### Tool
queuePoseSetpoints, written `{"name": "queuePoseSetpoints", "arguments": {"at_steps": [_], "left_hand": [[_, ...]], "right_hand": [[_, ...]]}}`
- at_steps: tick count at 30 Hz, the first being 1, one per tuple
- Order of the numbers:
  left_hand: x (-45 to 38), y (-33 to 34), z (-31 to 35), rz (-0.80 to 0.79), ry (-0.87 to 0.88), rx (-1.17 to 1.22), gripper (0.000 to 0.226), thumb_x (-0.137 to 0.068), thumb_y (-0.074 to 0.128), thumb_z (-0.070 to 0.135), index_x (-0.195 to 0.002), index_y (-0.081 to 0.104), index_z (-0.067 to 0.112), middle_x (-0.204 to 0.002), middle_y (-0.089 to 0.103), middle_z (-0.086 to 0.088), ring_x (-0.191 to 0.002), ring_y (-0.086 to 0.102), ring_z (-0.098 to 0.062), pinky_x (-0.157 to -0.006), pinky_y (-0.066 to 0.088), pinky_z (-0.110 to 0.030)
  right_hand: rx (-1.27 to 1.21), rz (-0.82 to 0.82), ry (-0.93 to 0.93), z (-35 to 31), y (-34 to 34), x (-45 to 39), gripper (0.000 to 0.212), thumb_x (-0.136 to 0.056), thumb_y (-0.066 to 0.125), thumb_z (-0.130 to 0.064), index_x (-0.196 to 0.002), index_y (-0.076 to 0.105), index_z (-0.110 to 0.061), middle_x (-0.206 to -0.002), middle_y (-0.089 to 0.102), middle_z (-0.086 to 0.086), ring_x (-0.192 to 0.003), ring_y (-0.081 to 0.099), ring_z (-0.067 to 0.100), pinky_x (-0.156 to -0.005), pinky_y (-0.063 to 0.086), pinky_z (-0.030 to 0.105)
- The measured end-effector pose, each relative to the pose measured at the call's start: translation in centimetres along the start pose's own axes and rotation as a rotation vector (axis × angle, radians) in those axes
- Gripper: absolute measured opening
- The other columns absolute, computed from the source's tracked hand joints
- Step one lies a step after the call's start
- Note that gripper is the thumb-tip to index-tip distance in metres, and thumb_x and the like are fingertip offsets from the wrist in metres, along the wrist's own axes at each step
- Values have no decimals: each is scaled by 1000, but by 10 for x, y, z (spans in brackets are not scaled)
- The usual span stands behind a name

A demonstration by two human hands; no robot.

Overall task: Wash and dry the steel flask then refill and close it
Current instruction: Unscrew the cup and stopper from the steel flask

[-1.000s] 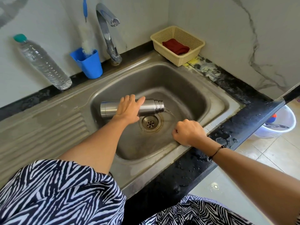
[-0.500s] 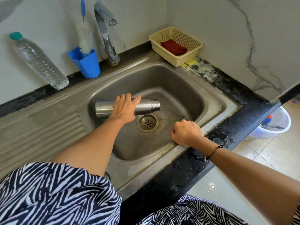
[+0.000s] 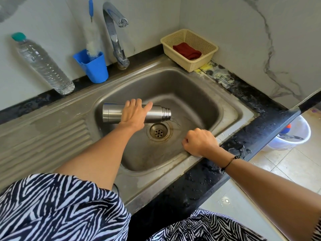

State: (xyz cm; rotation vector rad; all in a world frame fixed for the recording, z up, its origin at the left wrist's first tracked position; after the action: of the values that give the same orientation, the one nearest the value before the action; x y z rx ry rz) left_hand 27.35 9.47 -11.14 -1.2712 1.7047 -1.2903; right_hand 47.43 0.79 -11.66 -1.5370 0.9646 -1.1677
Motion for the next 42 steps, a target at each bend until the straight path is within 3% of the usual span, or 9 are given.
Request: {"name": "queuePoseSetpoints", "arguments": {"at_steps": [11,32,36,40,42], "left_hand": [[-2,-12,3,25,31,-90,73,-76,70,12,-137,31,23,-119,49,-14,-106,48,-29,-94,36,-36],[-2,-31,12,126,153,-320,73,-78,65,7,-139,29,23,-121,48,-15,-112,47,-32,-102,32,-40],[5,-37,-2,108,-20,-18,78,-79,70,19,-144,27,25,-124,47,-14,-113,46,-30,-98,34,-37],[26,-45,-21,122,-336,673,87,-74,75,28,-145,26,26,-130,46,-13,-114,48,-30,-92,40,-38],[43,-52,-32,200,-462,1003,90,-71,79,28,-145,27,24,-130,46,-4,-112,49,-23,-90,42,-36]], "right_hand": [[2,11,-5,0,0,0,36,-90,36,-29,-69,58,-11,-63,52,1,-62,52,23,-59,36,29],[-37,3,-9,1,1,0,35,-88,36,-27,-57,48,-15,-58,51,-2,-61,56,20,-58,36,28],[-33,-4,-7,1,0,1,33,-87,36,-29,-65,55,-13,-66,58,0,-64,57,21,-59,37,28],[-28,-39,-7,2,0,3,28,-85,39,-32,-65,51,-18,-75,62,1,-72,60,23,-62,40,29],[-33,-72,-1,1,1,2,29,-87,38,-33,-64,50,-20,-74,61,-1,-71,60,21,-63,44,30]]}}
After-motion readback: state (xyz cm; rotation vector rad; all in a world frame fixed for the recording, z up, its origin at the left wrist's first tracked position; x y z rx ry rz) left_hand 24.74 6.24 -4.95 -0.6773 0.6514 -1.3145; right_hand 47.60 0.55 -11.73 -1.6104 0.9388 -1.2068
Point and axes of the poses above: each hand's wrist, its own x-axis away from the middle knuckle, its own y-axis out of the palm, z = x × y, the point moved 3 cm from there along -x, towards the middle knuckle
